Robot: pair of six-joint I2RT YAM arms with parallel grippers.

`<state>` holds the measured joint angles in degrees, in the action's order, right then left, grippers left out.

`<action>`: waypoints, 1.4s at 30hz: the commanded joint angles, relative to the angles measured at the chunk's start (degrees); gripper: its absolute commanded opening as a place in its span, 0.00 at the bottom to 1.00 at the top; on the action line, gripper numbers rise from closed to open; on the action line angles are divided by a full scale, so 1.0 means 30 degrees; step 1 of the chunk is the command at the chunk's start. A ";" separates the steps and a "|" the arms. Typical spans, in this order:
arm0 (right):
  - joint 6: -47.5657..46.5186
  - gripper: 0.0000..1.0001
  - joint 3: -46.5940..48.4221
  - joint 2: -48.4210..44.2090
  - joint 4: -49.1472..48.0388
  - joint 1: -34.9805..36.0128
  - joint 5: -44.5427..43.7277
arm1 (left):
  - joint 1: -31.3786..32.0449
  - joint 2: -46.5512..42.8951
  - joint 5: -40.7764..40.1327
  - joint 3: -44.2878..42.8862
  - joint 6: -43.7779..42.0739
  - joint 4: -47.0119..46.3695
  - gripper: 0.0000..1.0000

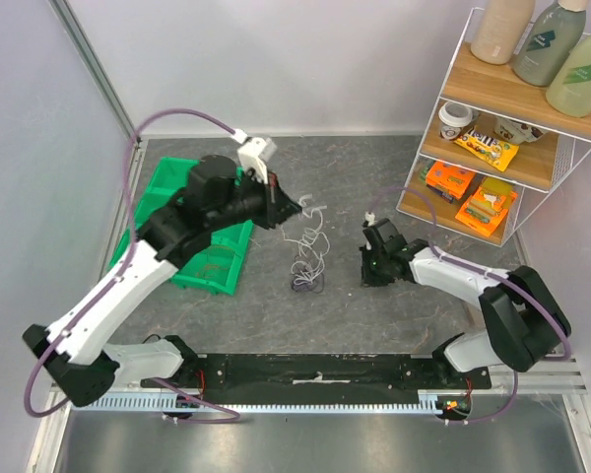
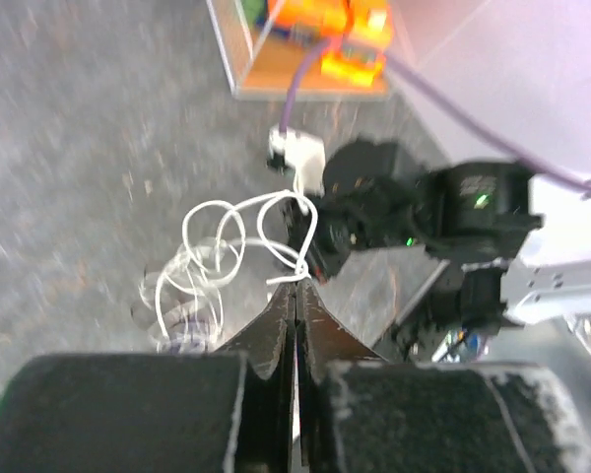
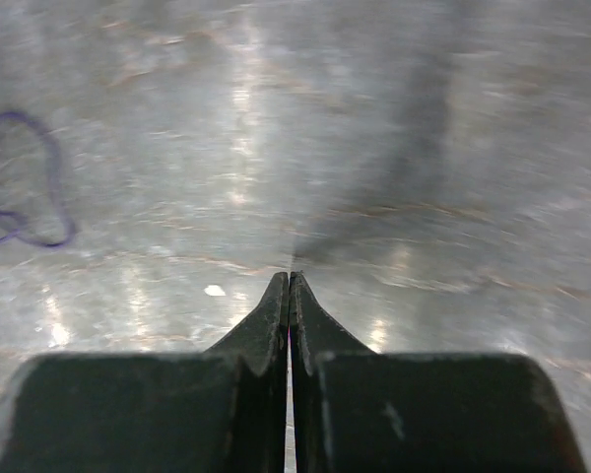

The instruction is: Untangle the cables

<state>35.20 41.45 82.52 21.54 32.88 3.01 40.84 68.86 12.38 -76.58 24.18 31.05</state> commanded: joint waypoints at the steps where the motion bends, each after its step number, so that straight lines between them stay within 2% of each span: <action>1: 0.0456 0.00 -0.0399 -0.1927 0.1519 -0.1115 -0.2847 | 0.0010 -0.1039 -0.1842 -0.3033 -0.2698 -0.0212 0.02; 4: -0.1588 0.03 0.0096 -0.2807 0.1551 -0.1410 0.0096 | 0.0010 -0.0661 -0.1170 -0.4908 -0.2877 -0.0272 0.02; 7: -0.2913 0.22 0.0742 -0.4269 0.1055 -0.1410 0.3586 | -0.0020 0.0334 -0.1400 -0.7018 -0.1622 0.0575 0.02; 9: -0.3294 0.43 0.1180 -0.5733 0.0295 -0.1381 0.5086 | -0.0020 0.0921 -0.1694 -0.8132 -0.0480 0.1161 0.02; 11: -0.3646 0.57 0.1853 -0.7402 -0.0321 -0.1352 0.5996 | -0.0107 0.1361 -0.1900 -0.9245 0.0809 0.1485 0.02; 15: -0.4117 0.71 0.3668 -0.8405 -0.1787 -0.1352 0.7814 | -0.0576 0.1976 0.0526 -1.0186 0.3301 0.0434 0.02; 20: -0.3036 0.75 0.7005 -0.7180 -0.2287 -0.1352 0.7406 | -0.0810 0.2418 0.1731 -1.0277 0.4417 0.0373 0.02; 25: -0.0256 0.71 0.9412 -0.4835 -0.3425 -0.1352 0.8017 | -0.0840 0.2242 0.2201 -0.9486 0.5091 0.0227 0.02; 27: 0.0597 0.70 0.9619 -0.4306 -0.4422 -0.1119 0.8722 | -0.0869 0.2126 0.2230 -0.9251 0.5209 0.0110 0.02; 33: 0.2094 0.66 0.8801 -0.4362 -0.6535 -0.0649 0.8346 | -0.0869 0.1890 0.2434 -0.8753 0.5444 0.0080 0.02; 35: 0.1746 0.63 0.8945 -0.4537 -0.5547 -0.0648 0.7354 | -0.0840 0.1803 0.2465 -0.8606 0.5502 0.0080 0.02; 38: 0.0313 0.63 0.9385 -0.5414 -0.1714 -0.0619 0.2938 | -0.0869 0.1627 0.2231 -0.8372 0.5386 0.0080 0.02; 39: -0.0273 0.64 0.9415 -0.5765 -0.1006 -0.0648 0.2460 | -0.0840 0.1569 0.2172 -0.8313 0.5357 0.0109 0.02; 42: -0.0603 0.66 0.9532 -0.6558 -0.1403 -0.0649 0.4059 | -0.0840 0.1480 0.2201 -0.8167 0.5240 0.0110 0.02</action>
<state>36.51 67.85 67.18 14.90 30.94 17.04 38.59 75.35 18.09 -101.51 38.81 32.97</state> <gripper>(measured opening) 0.648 0.022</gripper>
